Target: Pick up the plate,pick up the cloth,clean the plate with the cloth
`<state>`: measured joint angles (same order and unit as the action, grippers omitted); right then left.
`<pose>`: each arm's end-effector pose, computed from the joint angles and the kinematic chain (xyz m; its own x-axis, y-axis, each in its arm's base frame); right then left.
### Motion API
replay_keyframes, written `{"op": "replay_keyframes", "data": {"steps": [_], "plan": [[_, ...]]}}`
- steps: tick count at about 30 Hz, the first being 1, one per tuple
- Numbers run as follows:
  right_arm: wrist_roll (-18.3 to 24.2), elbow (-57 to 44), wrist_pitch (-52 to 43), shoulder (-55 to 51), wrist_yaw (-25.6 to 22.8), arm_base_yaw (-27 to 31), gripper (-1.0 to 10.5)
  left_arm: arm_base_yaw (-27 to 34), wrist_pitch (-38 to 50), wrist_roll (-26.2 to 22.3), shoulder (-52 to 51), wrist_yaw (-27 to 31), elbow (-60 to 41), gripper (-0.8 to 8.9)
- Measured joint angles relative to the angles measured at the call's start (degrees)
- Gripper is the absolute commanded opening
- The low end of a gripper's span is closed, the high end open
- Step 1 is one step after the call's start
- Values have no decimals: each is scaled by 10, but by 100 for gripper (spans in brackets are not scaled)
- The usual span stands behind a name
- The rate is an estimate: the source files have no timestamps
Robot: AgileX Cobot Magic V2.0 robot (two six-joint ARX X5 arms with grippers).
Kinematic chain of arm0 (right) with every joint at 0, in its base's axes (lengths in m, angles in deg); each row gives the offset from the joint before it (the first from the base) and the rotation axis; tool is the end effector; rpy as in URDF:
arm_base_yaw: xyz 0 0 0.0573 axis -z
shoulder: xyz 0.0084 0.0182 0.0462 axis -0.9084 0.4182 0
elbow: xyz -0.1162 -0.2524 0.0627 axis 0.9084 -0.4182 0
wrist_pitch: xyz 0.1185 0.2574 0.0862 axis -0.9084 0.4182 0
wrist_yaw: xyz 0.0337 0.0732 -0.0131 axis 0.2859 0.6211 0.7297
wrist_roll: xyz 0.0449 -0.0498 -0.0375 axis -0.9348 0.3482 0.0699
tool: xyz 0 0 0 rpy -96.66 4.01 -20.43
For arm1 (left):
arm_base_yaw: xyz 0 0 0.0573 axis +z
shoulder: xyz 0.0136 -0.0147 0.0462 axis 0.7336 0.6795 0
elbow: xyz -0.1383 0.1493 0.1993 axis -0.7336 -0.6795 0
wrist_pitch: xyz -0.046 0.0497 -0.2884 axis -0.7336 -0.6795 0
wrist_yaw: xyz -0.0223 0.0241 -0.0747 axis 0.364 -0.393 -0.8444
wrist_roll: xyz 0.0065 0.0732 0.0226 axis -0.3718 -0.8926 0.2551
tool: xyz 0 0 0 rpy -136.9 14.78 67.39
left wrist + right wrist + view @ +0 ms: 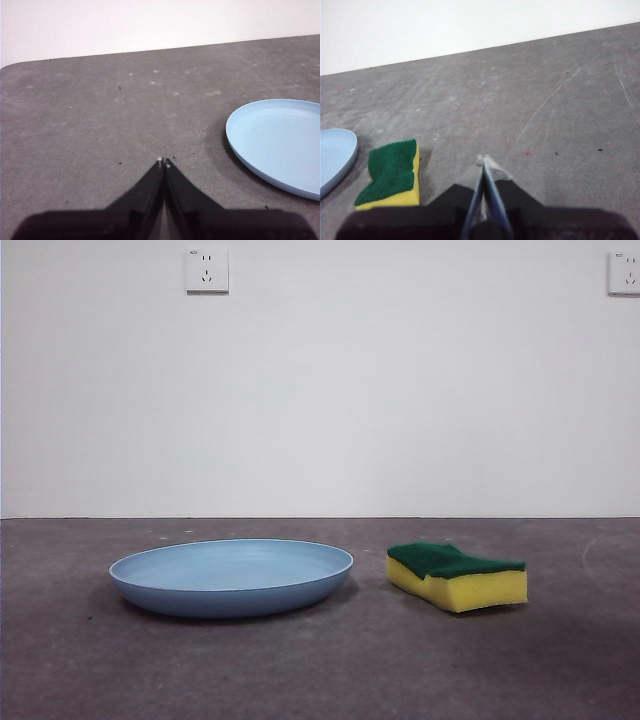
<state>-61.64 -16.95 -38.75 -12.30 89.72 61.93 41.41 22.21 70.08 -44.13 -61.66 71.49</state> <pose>0.1518 0.0149 0.1483 0.9755 0.1547 -0.1564 -0.1310 0.9797 0.1520 0.1516 -0.0154 0.1465 0.9803 -0.1011 -0.1699 0.1089 0.9934 0.0371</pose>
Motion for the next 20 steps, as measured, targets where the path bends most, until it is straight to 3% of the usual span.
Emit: {"op": "replay_keyframes", "data": {"steps": [10, 20], "plan": [[-31, 0, 0, 0, 0, 0, -3, 0, 1, 3, 0, -1, 0, -4], [-67, 46, 23, 41, 3, 0, -9, 0, -8, 95, 2, -4, 14, -6]]}}
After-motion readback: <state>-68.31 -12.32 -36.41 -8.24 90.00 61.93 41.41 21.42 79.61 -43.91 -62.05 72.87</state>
